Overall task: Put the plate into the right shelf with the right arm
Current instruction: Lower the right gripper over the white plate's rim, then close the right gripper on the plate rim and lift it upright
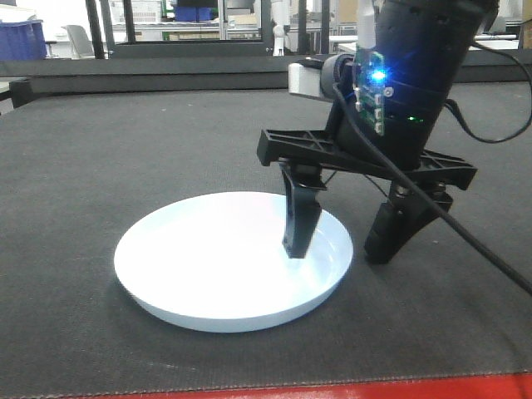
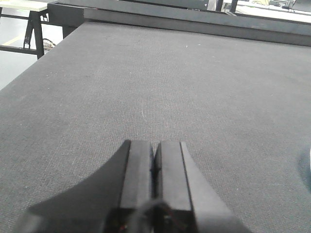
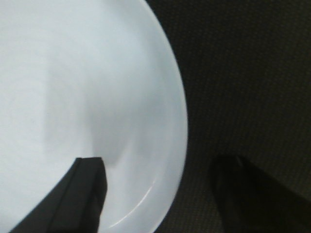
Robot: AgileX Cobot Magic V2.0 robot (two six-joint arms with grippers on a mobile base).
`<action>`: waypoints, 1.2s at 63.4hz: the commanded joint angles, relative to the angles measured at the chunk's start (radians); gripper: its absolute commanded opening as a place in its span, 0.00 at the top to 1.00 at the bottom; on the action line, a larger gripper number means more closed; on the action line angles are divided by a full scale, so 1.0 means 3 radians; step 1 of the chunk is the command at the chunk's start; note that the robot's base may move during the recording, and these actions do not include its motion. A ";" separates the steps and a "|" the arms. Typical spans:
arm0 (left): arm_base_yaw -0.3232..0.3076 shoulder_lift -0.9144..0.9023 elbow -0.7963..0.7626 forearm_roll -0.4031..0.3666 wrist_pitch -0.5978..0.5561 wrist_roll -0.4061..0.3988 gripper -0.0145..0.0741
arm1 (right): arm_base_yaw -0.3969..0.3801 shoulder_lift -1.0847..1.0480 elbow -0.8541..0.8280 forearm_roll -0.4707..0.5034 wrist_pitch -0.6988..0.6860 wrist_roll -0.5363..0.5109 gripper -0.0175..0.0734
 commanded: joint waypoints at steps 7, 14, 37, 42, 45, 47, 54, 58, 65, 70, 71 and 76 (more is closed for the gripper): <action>-0.0006 -0.0012 0.0032 0.0001 -0.0298 -0.0020 0.89 | 0.0007 -0.0126 -0.0105 0.0039 0.0015 0.0001 0.51; -0.0006 -0.0012 0.0032 0.0001 -0.0298 -0.0020 0.89 | 0.0007 -0.0126 -0.0105 0.0039 0.0027 0.0001 0.67; -0.0006 -0.0012 0.0032 0.0001 -0.0298 -0.0020 0.89 | 0.0007 -0.0243 -0.0110 -0.0407 0.0197 0.0001 0.73; -0.0006 -0.0012 0.0032 0.0001 -0.0298 -0.0020 0.89 | 0.0007 -0.0406 -0.0110 -0.0517 0.0192 0.0001 0.73; -0.0006 -0.0012 0.0032 0.0001 -0.0298 -0.0020 0.89 | 0.0007 -0.0525 -0.0110 -0.0563 0.0163 0.0002 0.73; -0.0006 -0.0012 0.0032 0.0001 -0.0298 -0.0020 0.89 | 0.0007 -0.0604 -0.0110 -0.0592 0.0136 0.0013 0.73; -0.0006 -0.0012 0.0032 0.0001 -0.0298 -0.0020 0.89 | 0.0007 -0.0969 -0.0110 -0.0731 0.0047 0.0112 0.73; -0.0006 -0.0012 0.0032 0.0001 -0.0298 -0.0020 0.89 | 0.0007 -0.1181 -0.0110 -0.0838 0.0023 0.0119 0.73; -0.0006 -0.0012 0.0032 0.0001 -0.0298 -0.0020 0.89 | 0.0007 -0.1659 -0.0110 -0.1081 -0.0003 0.0119 0.73; -0.0006 -0.0012 0.0032 0.0001 -0.0298 -0.0020 0.89 | 0.0007 -0.2009 -0.0106 -0.1239 -0.0068 0.0119 0.73; -0.0006 -0.0012 0.0032 0.0001 -0.0298 -0.0020 0.89 | 0.0007 -0.2074 -0.0106 -0.1257 -0.0086 0.0119 0.73; -0.0006 -0.0012 0.0032 0.0001 -0.0298 -0.0020 0.89 | 0.0007 -0.2416 -0.0094 -0.1316 -0.0168 0.0119 0.73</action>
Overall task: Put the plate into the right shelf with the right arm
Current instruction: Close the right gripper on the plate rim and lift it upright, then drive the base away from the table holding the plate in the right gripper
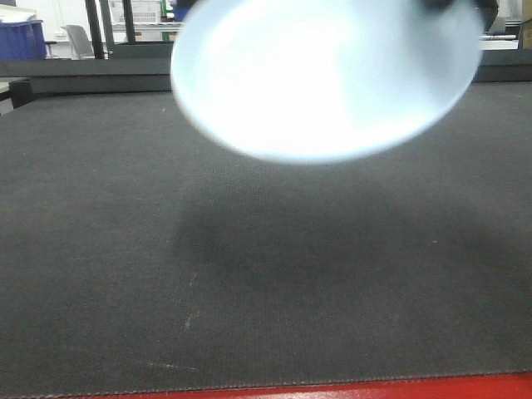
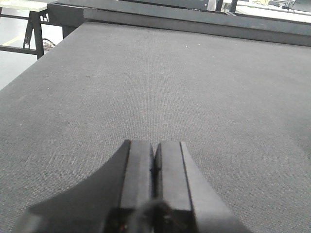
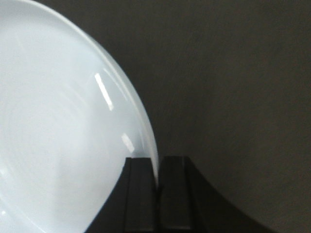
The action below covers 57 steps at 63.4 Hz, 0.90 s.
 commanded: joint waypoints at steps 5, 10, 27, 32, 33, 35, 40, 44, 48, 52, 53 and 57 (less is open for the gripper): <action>-0.0006 -0.0012 0.0032 0.0001 -0.0298 -0.0020 0.89 | -0.0001 -0.0739 -0.0053 -0.0197 -0.0381 0.0012 0.73; -0.0006 -0.0012 0.0032 0.0001 -0.0298 -0.0020 0.89 | -0.0001 -0.1062 0.0051 -0.0248 -0.0560 0.0012 0.73; -0.0006 -0.0012 0.0032 0.0001 -0.0298 -0.0020 0.89 | -0.0001 -0.2191 0.0813 -0.0289 -0.1321 0.0012 0.73; -0.0006 -0.0012 0.0032 0.0001 -0.0298 -0.0020 0.89 | -0.0001 -0.2492 0.1017 -0.0289 -0.1481 0.0012 0.73; -0.0006 -0.0012 0.0032 0.0001 -0.0298 -0.0020 0.89 | -0.0001 -0.2542 0.1070 -0.0289 -0.1513 0.0012 0.73; -0.0006 -0.0012 0.0032 0.0001 -0.0298 -0.0020 0.89 | -0.0001 -0.2642 0.1138 -0.0289 -0.1579 0.0009 0.73; -0.0006 -0.0012 0.0032 0.0001 -0.0298 -0.0020 0.89 | -0.0001 -0.2894 0.1305 -0.0292 -0.1766 0.0009 0.73; -0.0006 -0.0012 0.0032 0.0001 -0.0298 -0.0020 0.89 | -0.0001 -0.3043 0.1431 -0.0296 -0.1924 0.0009 0.73; -0.0006 -0.0012 0.0032 0.0001 -0.0298 -0.0020 0.89 | -0.0001 -0.3127 0.1529 -0.0299 -0.2086 0.0009 0.73; -0.0006 -0.0012 0.0032 0.0001 -0.0298 -0.0020 0.89 | -0.0001 -0.3171 0.1595 -0.0299 -0.2257 0.0009 0.73; -0.0006 -0.0012 0.0032 0.0001 -0.0298 -0.0020 0.89 | -0.0001 -0.3174 0.1611 -0.0299 -0.2300 0.0009 0.73; -0.0006 -0.0012 0.0032 0.0001 -0.0298 -0.0020 0.89 | -0.0001 -0.3177 0.1632 -0.0299 -0.2378 0.0009 0.73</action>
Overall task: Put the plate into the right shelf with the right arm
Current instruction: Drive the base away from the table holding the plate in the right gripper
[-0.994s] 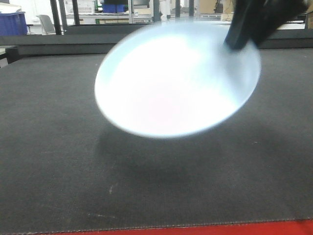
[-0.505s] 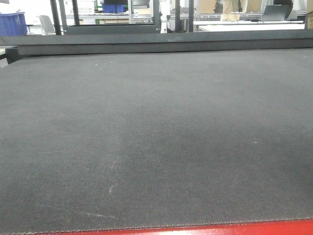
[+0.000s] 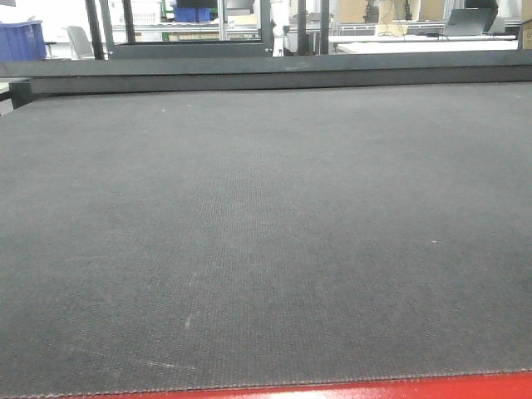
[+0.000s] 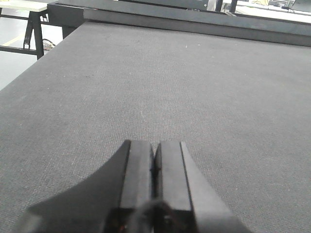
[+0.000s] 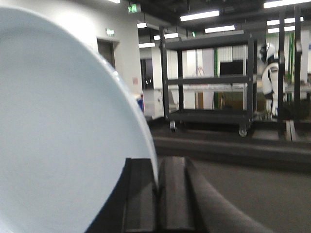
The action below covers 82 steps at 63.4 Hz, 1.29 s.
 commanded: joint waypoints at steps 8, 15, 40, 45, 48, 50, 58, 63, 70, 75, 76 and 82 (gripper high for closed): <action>-0.0006 -0.0012 0.0032 0.0001 -0.0298 -0.0020 0.89 | -0.0001 0.0038 -0.0049 -0.0047 -0.0456 0.0000 0.73; -0.0006 -0.0012 0.0032 0.0001 -0.0298 -0.0020 0.89 | -0.0001 0.0038 -0.0049 -0.0047 -0.0451 0.0000 0.73; -0.0006 -0.0012 0.0032 0.0001 -0.0298 -0.0020 0.89 | -0.0001 0.0038 -0.0049 -0.0047 -0.0451 0.0000 0.73; -0.0006 -0.0012 0.0032 0.0001 -0.0298 -0.0020 0.89 | -0.0001 0.0038 -0.0049 -0.0047 -0.0451 0.0000 0.73; -0.0006 -0.0012 0.0032 0.0001 -0.0298 -0.0020 0.89 | -0.0001 0.0038 -0.0049 -0.0047 -0.0451 0.0000 0.73; -0.0006 -0.0012 0.0032 0.0001 -0.0298 -0.0020 0.89 | -0.0001 0.0038 -0.0049 -0.0047 -0.0451 0.0000 0.73; -0.0006 -0.0012 0.0032 0.0001 -0.0298 -0.0020 0.89 | -0.0001 0.0038 -0.0049 -0.0047 -0.0451 0.0000 0.73; -0.0006 -0.0012 0.0032 0.0001 -0.0298 -0.0020 0.89 | -0.0001 0.0038 -0.0049 -0.0047 -0.0451 0.0000 0.73; -0.0006 -0.0012 0.0032 0.0001 -0.0298 -0.0020 0.89 | -0.0001 0.0038 -0.0049 -0.0047 -0.0451 0.0000 0.73; -0.0006 -0.0012 0.0032 0.0001 -0.0298 -0.0020 0.89 | -0.0001 0.0038 -0.0049 -0.0047 -0.0451 0.0000 0.73; -0.0006 -0.0012 0.0032 0.0001 -0.0298 -0.0020 0.89 | -0.0001 0.0038 -0.0049 -0.0047 -0.0451 0.0000 0.73; -0.0006 -0.0012 0.0032 0.0001 -0.0298 -0.0020 0.89 | -0.0001 0.0038 -0.0049 -0.0047 -0.0451 0.0000 0.73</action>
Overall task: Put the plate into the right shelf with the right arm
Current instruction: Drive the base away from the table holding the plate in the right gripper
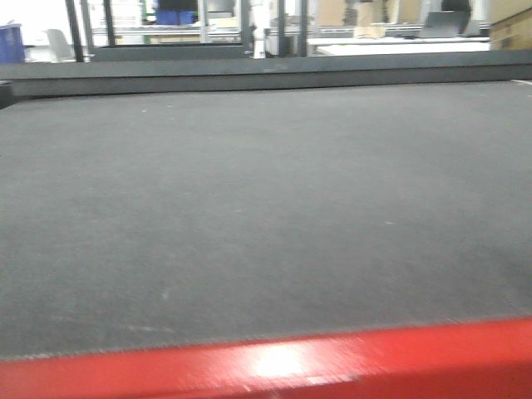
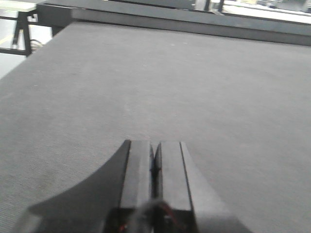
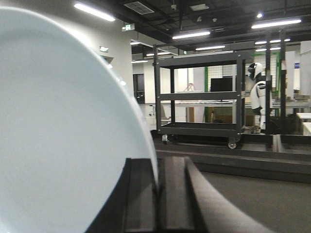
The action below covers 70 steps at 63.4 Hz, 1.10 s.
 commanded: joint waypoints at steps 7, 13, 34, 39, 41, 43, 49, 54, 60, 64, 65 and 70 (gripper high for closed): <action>-0.0006 -0.0012 0.0032 0.0001 -0.0298 -0.0020 0.89 | -0.0001 0.0051 -0.0090 -0.0033 -0.0329 0.0000 0.73; -0.0006 -0.0019 0.0032 0.0001 -0.0298 -0.0020 0.89 | -0.0001 0.0047 -0.0090 -0.0033 -0.0330 0.0000 0.73; -0.0006 -0.0019 0.0032 0.0001 -0.0298 -0.0020 0.89 | -0.0001 0.0050 -0.0090 -0.0033 -0.0333 0.0000 0.73; -0.0006 -0.0019 0.0032 0.0001 -0.0298 -0.0020 0.89 | -0.0001 0.0050 -0.0090 -0.0033 -0.0333 0.0000 0.73; -0.0006 -0.0019 0.0032 0.0001 -0.0298 -0.0020 0.89 | -0.0001 0.0050 -0.0090 -0.0033 -0.0333 0.0000 0.73; -0.0006 -0.0019 0.0032 0.0001 -0.0298 -0.0020 0.89 | -0.0001 0.0050 -0.0090 -0.0033 -0.0333 0.0000 0.73; -0.0006 -0.0019 0.0032 0.0001 -0.0298 -0.0020 0.89 | -0.0001 0.0050 -0.0090 -0.0033 -0.0333 0.0000 0.73; -0.0006 -0.0019 0.0032 0.0001 -0.0298 -0.0020 0.89 | -0.0001 0.0050 -0.0090 -0.0033 -0.0333 0.0000 0.73; -0.0006 -0.0019 0.0032 0.0001 -0.0298 -0.0020 0.89 | -0.0001 0.0050 -0.0090 -0.0033 -0.0333 0.0000 0.73; -0.0006 -0.0019 0.0032 0.0001 -0.0298 -0.0020 0.89 | -0.0001 0.0050 -0.0090 -0.0033 -0.0333 0.0000 0.73; -0.0006 -0.0019 0.0032 0.0001 -0.0298 -0.0020 0.89 | -0.0001 0.0050 -0.0090 -0.0033 -0.0333 0.0000 0.73; -0.0006 -0.0019 0.0032 0.0001 -0.0298 -0.0020 0.89 | -0.0001 0.0050 -0.0090 -0.0033 -0.0333 0.0000 0.73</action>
